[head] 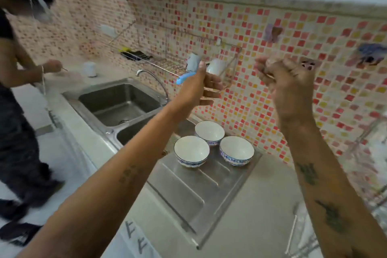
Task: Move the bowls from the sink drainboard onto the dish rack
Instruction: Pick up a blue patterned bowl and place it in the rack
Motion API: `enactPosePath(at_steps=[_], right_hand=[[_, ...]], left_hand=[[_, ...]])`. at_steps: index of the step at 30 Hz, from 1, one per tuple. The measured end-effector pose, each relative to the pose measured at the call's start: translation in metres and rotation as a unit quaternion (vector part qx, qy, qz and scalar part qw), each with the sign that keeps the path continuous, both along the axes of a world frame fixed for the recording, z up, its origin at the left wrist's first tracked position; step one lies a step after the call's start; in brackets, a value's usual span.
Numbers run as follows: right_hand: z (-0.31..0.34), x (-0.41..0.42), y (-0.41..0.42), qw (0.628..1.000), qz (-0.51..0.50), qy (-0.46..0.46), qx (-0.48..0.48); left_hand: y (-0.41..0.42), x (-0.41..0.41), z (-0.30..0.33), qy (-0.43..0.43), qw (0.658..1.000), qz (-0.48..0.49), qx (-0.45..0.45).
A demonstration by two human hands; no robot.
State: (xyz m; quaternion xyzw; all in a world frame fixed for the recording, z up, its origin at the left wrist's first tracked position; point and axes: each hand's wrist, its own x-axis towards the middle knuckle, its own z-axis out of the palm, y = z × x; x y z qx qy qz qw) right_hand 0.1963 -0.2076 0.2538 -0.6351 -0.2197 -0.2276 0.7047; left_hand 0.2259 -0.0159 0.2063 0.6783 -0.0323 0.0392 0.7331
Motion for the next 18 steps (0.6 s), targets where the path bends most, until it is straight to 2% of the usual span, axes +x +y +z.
enactPosePath(at_steps=[4,8,12,15,18], right_hand=[[-0.072,0.050,0.071,0.981,0.045,0.179,-0.059],[-0.155,0.108,0.091,0.933,0.044,0.344,-0.100],[-0.236,0.146,0.093,0.875,-0.023,0.447,-0.184],[-0.265,0.150,0.096,0.834,-0.032,0.497,-0.236],[-0.287,0.152,0.100,0.771,0.010,0.587,-0.248]], left_hand=[[0.057,0.034,-0.055,0.131,0.988,0.026,-0.080],[0.096,0.063,-0.120,0.223,0.972,0.065,-0.039],[0.117,0.085,-0.187,0.281,0.956,0.085,-0.007],[0.121,0.096,-0.222,0.306,0.947,0.097,0.004],[0.117,0.103,-0.247,0.353,0.933,0.067,0.020]])
